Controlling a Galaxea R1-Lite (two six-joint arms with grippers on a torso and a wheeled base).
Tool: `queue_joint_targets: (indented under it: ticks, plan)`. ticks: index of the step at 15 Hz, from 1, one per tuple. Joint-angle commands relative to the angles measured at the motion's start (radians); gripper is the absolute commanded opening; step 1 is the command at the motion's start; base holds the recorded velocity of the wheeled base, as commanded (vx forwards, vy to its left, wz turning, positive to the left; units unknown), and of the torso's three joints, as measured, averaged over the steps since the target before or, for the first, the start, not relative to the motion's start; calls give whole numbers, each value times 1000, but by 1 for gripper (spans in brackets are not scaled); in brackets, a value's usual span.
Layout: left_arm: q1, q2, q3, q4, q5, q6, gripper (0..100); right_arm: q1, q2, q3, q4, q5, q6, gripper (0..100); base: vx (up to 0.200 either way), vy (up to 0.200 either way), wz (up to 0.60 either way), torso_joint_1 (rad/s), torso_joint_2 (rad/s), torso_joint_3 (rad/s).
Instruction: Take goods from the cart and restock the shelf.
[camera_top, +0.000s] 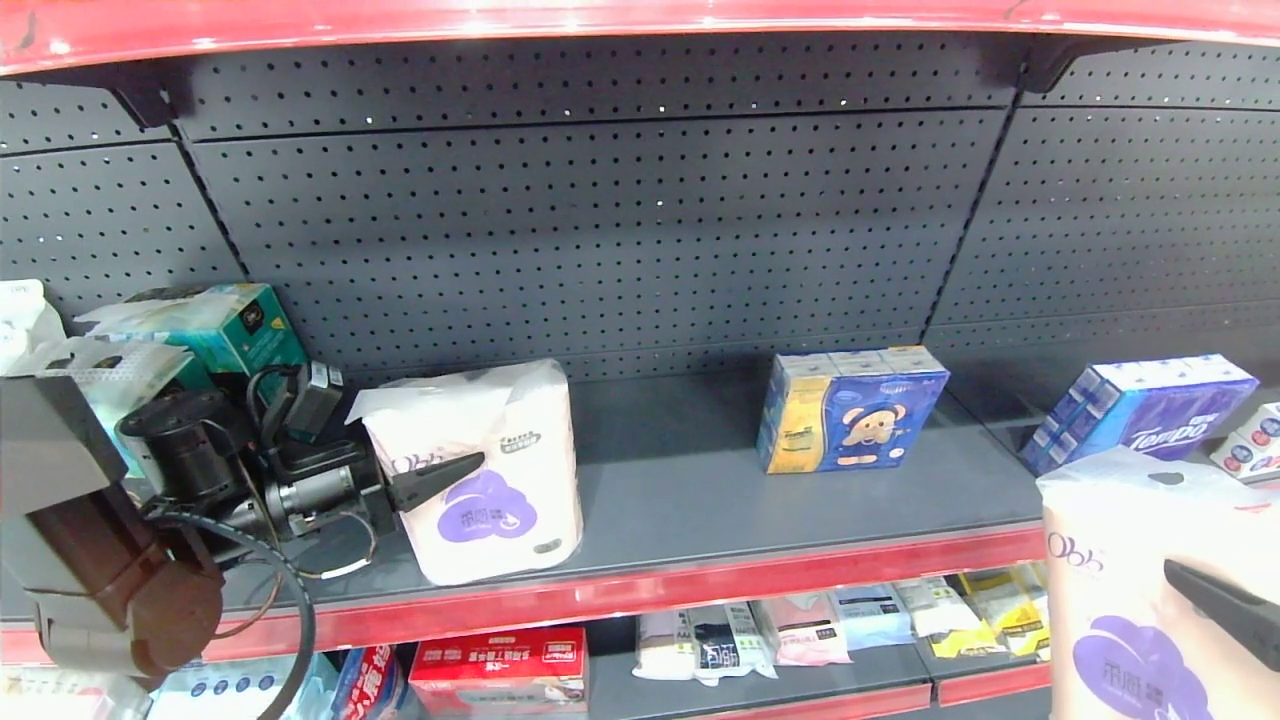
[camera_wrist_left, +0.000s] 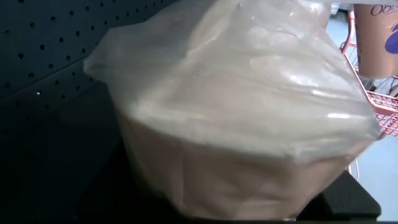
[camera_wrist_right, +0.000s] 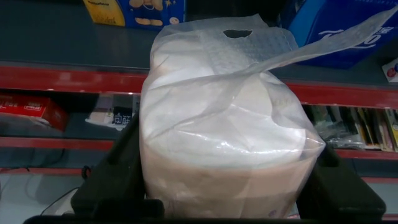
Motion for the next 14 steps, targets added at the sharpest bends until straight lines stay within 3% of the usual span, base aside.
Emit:
queue_joint_targets:
  ticks: [1, 8, 10, 11, 14]
  plan:
    - [0, 18, 0, 2, 0, 0, 100, 0, 0, 3, -1, 0, 0, 0, 0, 0, 0, 0, 0, 0]
    - [11, -1, -7, 2, -1, -6, 100, 0, 3, 3, 0, 1, 0, 0, 0, 0, 0, 0, 0, 0]
    - [17, -36, -9, 2, -3, -41, 100, 0, 1, 6, -1, 1, 0, 0, 0, 0, 0, 0, 0, 0]
    - [17, -77, -7, 2, -9, -80, 100, 0, 1, 9, 0, 3, 0, 0, 0, 0, 0, 0, 0, 0]
    - [18, -119, -6, 2, -10, -92, 100, 0, 0, 12, 0, 3, 0, 0, 0, 0, 0, 0, 0, 0]
